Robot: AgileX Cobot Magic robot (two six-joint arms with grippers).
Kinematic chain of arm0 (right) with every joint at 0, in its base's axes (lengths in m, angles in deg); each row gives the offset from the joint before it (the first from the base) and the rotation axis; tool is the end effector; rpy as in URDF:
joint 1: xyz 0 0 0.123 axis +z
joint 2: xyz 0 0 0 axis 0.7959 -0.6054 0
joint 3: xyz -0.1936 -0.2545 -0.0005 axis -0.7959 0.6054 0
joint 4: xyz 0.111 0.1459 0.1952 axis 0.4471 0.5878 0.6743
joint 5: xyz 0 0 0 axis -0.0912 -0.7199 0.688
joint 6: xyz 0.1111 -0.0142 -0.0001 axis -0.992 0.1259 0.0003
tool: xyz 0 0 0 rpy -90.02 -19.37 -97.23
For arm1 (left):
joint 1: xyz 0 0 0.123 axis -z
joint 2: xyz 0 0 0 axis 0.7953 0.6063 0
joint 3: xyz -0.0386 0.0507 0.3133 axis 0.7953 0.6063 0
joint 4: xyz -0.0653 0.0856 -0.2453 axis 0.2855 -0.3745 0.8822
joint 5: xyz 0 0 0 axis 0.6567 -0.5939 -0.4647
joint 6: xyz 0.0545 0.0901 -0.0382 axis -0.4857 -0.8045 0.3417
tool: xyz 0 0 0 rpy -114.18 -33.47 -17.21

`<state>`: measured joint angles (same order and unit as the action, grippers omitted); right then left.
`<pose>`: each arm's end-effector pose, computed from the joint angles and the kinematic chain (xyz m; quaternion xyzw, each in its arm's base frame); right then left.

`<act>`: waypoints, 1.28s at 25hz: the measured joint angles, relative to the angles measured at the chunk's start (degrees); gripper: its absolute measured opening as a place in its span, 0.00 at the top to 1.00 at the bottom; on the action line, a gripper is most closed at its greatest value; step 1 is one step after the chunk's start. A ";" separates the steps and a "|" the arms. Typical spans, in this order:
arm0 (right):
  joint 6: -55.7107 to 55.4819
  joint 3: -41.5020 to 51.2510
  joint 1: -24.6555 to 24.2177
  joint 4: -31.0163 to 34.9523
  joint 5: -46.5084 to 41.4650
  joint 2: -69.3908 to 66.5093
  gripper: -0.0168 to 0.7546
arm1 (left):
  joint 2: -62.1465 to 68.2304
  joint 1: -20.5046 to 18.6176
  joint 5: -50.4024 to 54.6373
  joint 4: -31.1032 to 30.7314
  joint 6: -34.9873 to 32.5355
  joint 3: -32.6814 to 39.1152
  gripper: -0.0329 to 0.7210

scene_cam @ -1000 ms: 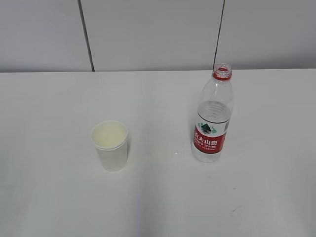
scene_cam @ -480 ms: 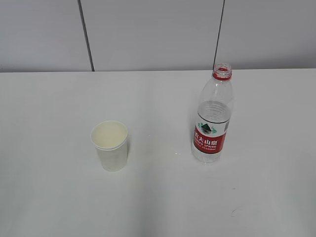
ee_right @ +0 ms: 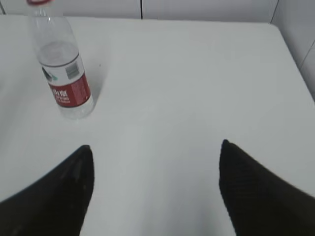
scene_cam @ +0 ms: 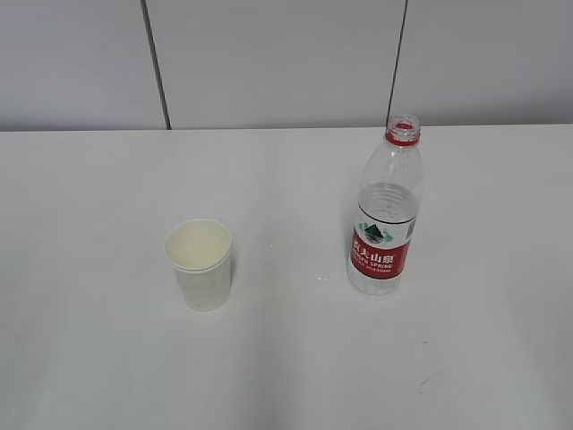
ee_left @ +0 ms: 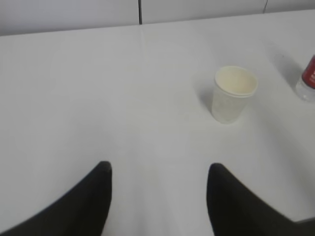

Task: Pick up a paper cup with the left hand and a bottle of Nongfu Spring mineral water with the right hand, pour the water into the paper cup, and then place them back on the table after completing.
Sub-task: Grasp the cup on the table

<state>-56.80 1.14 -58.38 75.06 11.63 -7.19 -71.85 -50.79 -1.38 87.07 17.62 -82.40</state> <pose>-0.0036 0.0108 0.2864 -0.0255 0.8304 -0.0160 0.5563 -0.0131 -0.0105 0.2876 0.0673 0.8385 -0.0327 0.5397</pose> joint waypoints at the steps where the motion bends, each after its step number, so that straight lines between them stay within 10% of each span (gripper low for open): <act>1: 0.42 0.00 0.00 0.00 1.44 -0.25 0.22 | 0.00 0.00 -0.66 -0.06 0.00 -0.12 0.43; 32: 4.63 12.11 0.00 3.72 35.77 -8.74 0.22 | 19.57 0.00 -56.54 -0.31 0.00 15.21 0.43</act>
<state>-52.18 13.25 -58.38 78.78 47.40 -15.93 -52.28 -50.79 -57.91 86.76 17.62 -67.19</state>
